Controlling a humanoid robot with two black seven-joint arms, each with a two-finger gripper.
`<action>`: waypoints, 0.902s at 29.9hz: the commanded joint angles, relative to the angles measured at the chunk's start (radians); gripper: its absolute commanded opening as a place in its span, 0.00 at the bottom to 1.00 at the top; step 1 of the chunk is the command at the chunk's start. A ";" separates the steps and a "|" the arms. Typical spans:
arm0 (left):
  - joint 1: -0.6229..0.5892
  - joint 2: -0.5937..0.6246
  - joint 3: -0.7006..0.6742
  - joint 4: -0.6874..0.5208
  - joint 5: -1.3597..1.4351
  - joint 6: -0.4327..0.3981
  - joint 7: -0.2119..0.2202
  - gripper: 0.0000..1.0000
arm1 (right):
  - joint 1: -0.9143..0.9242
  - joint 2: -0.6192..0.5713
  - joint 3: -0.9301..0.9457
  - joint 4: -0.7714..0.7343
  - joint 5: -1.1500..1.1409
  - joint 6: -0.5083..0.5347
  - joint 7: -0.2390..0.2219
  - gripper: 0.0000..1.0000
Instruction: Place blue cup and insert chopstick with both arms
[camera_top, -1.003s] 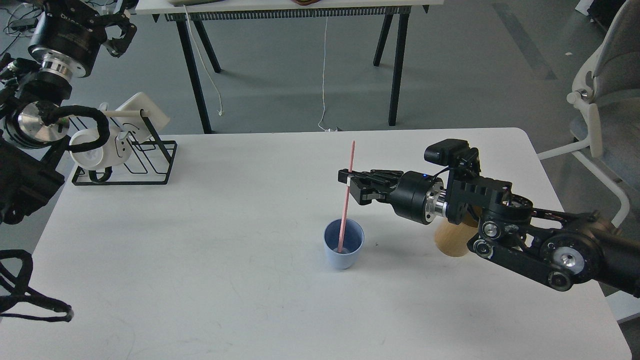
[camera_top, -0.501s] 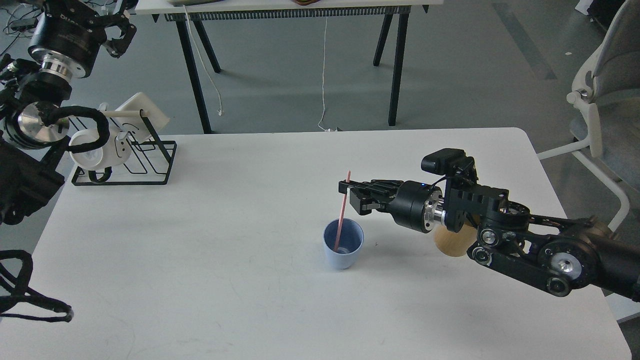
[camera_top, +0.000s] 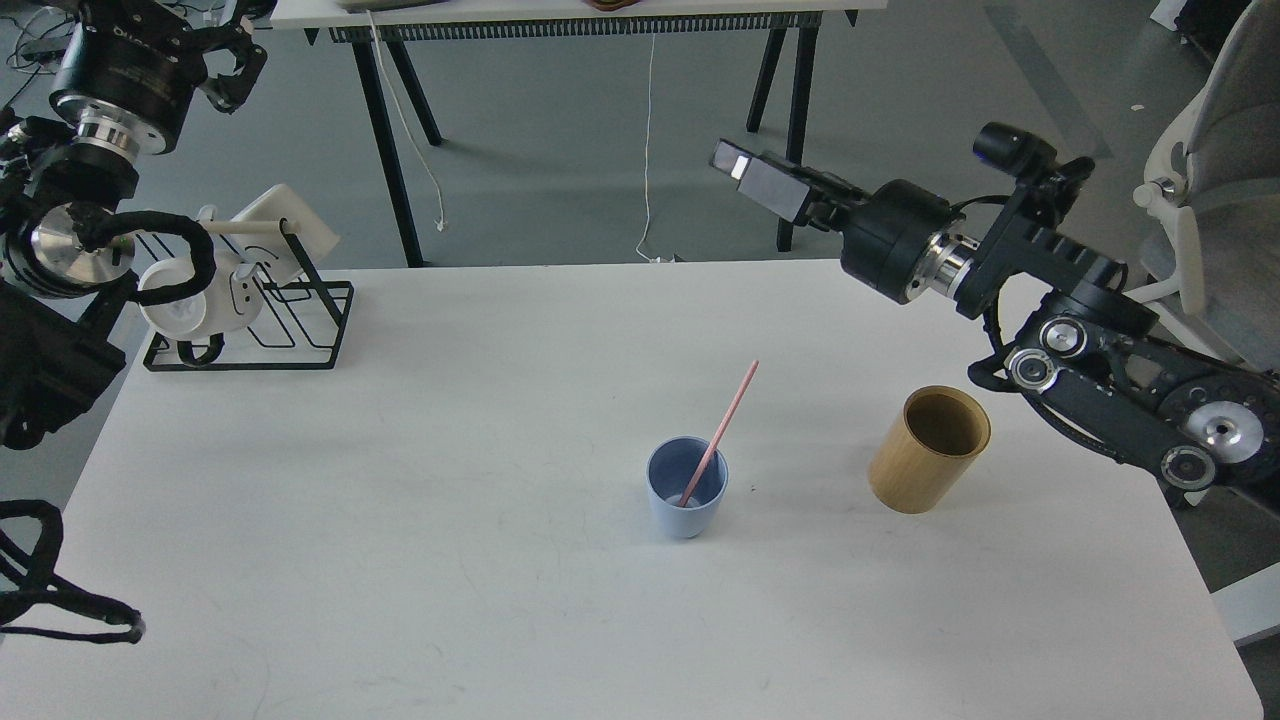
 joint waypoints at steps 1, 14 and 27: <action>0.001 -0.001 0.001 -0.001 0.000 0.000 0.001 1.00 | 0.012 0.003 0.115 -0.013 0.195 0.001 -0.002 1.00; 0.005 -0.028 -0.005 0.002 -0.006 0.000 0.004 1.00 | 0.017 0.012 0.376 -0.276 0.788 0.105 0.007 1.00; 0.010 -0.066 -0.014 0.025 -0.058 0.000 0.004 1.00 | 0.018 0.145 0.502 -0.519 1.092 0.162 0.007 1.00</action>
